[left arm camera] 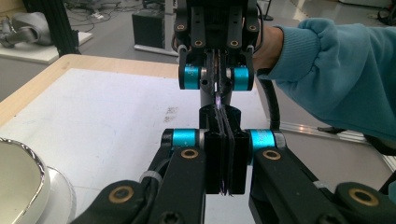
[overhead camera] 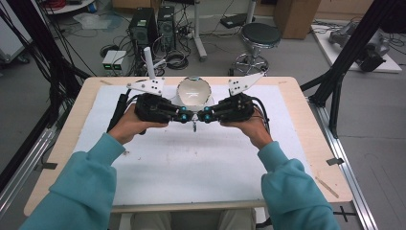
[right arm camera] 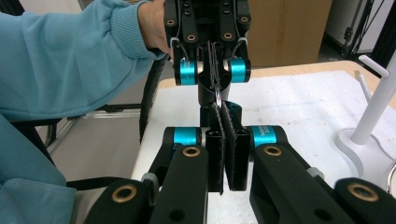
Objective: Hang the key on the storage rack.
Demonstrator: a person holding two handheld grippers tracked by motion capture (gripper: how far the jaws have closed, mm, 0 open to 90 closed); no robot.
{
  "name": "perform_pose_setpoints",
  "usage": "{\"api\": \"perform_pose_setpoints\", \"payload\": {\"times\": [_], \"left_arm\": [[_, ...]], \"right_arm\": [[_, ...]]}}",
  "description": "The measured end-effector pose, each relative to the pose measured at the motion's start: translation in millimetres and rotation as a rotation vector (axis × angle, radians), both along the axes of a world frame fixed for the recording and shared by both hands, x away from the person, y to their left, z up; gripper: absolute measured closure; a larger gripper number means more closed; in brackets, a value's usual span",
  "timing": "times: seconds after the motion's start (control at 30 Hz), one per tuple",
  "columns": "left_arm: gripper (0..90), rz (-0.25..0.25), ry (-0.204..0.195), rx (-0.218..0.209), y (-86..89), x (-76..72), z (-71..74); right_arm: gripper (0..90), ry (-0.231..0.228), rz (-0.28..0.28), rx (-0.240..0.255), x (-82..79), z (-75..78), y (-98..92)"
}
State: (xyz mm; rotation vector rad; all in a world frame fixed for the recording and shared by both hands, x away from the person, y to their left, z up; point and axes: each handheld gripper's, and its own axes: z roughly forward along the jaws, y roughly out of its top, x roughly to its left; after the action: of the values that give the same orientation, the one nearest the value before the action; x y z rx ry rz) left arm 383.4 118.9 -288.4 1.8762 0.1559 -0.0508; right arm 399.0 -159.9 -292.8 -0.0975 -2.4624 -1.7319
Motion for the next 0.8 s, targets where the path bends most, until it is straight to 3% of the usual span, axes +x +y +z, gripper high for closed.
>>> {"api": "perform_pose_setpoints", "payload": {"times": [0.13,0.2,0.27,0.3,0.33,0.43,0.67,0.8], "left_arm": [[88.3,0.002,0.001,0.004,0.0,-0.4,0.8],[88.4,0.0,0.0,0.007,0.0,-0.6,1.2],[88.3,-0.005,0.007,0.007,0.5,-0.3,0.8],[88.4,0.001,0.001,0.01,1.1,0.0,1.0],[88.4,0.004,0.005,0.005,2.0,0.5,1.0],[88.4,0.015,0.001,0.009,5.2,1.3,2.3],[88.3,0.054,-0.026,0.02,22.0,4.0,14.1],[88.3,0.089,-0.043,0.05,36.6,9.1,26.0]], "right_arm": [[88.4,-0.008,0.001,0.007,0.2,-0.2,0.2],[83.0,-0.018,0.016,0.018,0.7,-1.0,0.3],[48.8,-0.02,0.016,0.065,-1.4,-2.9,0.6],[27.9,-0.027,-0.015,0.069,-3.6,-3.4,2.3],[8.2,-0.05,-0.086,0.033,-8.3,-5.7,6.8],[0.5,-0.054,-0.109,0.004,-10.3,-8.0,7.0],[0.5,-0.08,-0.225,0.012,-13.7,-11.2,-15.8],[0.5,-0.106,-0.316,0.018,-18.3,-12.6,-36.1]]}}
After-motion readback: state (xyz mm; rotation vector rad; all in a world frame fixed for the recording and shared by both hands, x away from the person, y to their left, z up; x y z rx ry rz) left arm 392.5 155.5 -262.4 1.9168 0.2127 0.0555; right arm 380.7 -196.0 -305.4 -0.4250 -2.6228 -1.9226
